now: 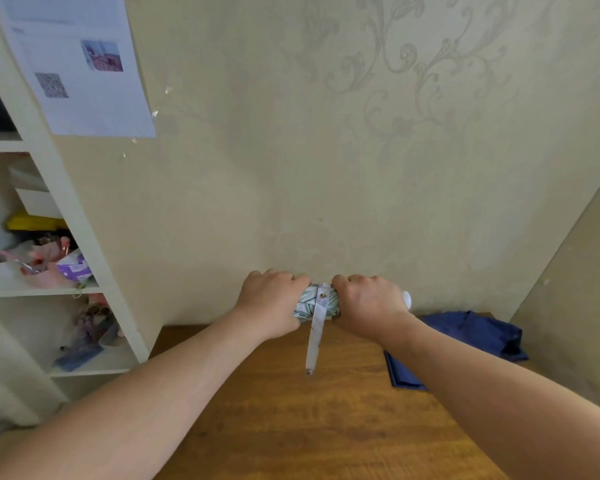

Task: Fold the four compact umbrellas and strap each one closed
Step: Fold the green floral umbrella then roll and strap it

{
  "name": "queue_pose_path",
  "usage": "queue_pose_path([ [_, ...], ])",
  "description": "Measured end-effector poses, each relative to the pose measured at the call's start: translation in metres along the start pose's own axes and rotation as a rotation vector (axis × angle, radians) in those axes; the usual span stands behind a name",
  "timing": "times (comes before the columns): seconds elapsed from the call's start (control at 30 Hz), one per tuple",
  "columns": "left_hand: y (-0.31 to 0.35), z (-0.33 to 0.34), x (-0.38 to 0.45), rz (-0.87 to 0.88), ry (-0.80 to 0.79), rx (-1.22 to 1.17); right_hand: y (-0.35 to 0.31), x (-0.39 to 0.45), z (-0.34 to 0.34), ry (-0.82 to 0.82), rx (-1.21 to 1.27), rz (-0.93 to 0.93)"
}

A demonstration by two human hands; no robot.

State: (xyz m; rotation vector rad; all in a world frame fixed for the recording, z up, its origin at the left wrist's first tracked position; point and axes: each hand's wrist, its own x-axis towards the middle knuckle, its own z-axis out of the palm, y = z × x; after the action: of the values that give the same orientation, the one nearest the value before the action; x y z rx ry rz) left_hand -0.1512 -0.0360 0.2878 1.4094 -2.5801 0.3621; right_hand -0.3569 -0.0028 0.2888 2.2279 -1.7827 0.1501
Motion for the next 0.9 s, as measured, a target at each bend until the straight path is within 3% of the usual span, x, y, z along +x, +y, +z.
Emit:
queue_pose_path([
  [0.13,0.002,0.006,0.004,-0.02,0.123,0.035,-0.002,0.002,-0.007,-0.054,0.044,0.038],
  [0.43,-0.018,0.012,-0.008,0.044,0.234,0.104,0.0,-0.003,-0.016,-0.198,0.205,0.13],
  [0.73,-0.013,0.009,-0.014,-0.051,0.049,0.114,0.002,-0.002,-0.019,-0.287,0.246,0.08],
  [0.9,-0.007,0.004,-0.012,-0.154,0.012,0.09,0.0,0.002,-0.015,-0.116,0.02,0.012],
])
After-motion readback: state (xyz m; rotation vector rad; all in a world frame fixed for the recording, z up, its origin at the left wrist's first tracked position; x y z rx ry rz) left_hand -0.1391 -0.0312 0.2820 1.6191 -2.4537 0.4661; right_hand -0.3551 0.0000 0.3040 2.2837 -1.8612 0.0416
